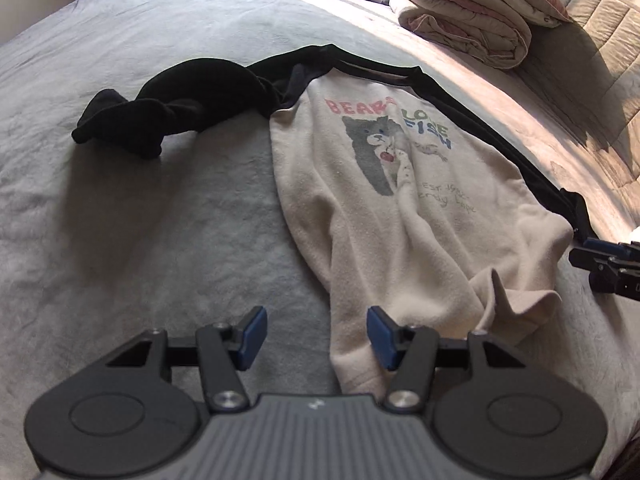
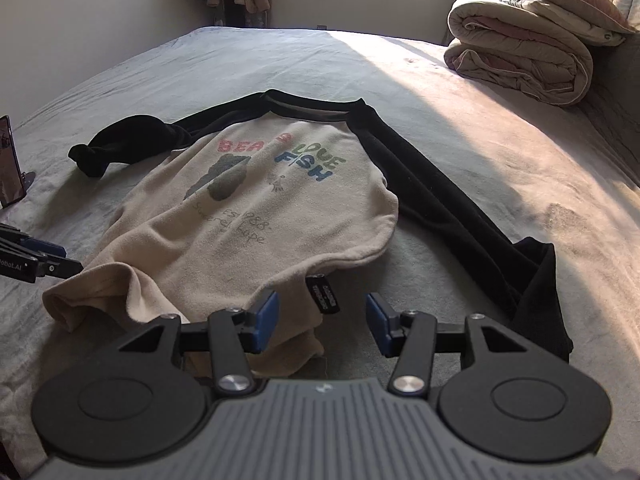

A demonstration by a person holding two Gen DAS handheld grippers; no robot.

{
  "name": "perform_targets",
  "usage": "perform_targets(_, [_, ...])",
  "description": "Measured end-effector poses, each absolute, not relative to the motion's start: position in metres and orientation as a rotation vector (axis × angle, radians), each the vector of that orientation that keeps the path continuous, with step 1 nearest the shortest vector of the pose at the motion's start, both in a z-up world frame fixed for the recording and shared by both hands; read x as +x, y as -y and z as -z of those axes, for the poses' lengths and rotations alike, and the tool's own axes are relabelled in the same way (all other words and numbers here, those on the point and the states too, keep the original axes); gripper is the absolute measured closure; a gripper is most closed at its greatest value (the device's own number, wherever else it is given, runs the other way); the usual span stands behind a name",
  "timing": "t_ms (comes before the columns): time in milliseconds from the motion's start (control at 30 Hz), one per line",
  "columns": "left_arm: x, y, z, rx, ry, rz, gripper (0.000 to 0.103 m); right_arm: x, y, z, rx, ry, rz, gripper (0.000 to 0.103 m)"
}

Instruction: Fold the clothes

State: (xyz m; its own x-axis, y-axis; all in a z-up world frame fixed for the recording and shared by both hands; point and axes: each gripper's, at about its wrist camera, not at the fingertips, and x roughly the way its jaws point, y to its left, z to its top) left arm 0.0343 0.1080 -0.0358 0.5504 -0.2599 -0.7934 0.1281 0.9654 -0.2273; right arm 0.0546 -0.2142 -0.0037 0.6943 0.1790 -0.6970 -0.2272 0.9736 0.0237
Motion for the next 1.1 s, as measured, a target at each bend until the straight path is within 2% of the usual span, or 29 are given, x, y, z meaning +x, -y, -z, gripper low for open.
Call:
perform_targets(233, [0.016,-0.124,0.048,-0.213,-0.922,0.326,0.045,0.042,0.249,0.039,0.157,-0.733,-0.240,0.051])
perform_targets(400, [0.000,-0.132,0.052,-0.227,-0.893,0.377,0.043,0.051,0.233,0.049,0.140,-0.767,-0.306,0.051])
perform_targets(433, [-0.003,-0.132,0.051,-0.218,-0.885,0.382,0.043,0.051,0.229,0.051,0.126,-0.769,-0.318,0.055])
perform_targets(467, [-0.006,-0.130,0.051,-0.203,-0.880,0.400,0.041,0.049,0.224,0.054,0.101,-0.768,-0.326,0.070])
perform_targets(567, [-0.016,-0.125,0.051,-0.156,-0.867,0.457,0.035,0.045,0.211,0.056,0.035,-0.763,-0.336,0.090])
perform_targets(833, [-0.034,-0.097,0.059,0.042,-0.789,0.418,0.036,0.014,0.230,0.029,0.014,-0.725,-0.266,0.091])
perform_targets(1100, [-0.041,-0.088,0.055,0.063,-0.762,0.404,0.039,-0.014,0.272,-0.001,0.005,-0.618,-0.151,0.092])
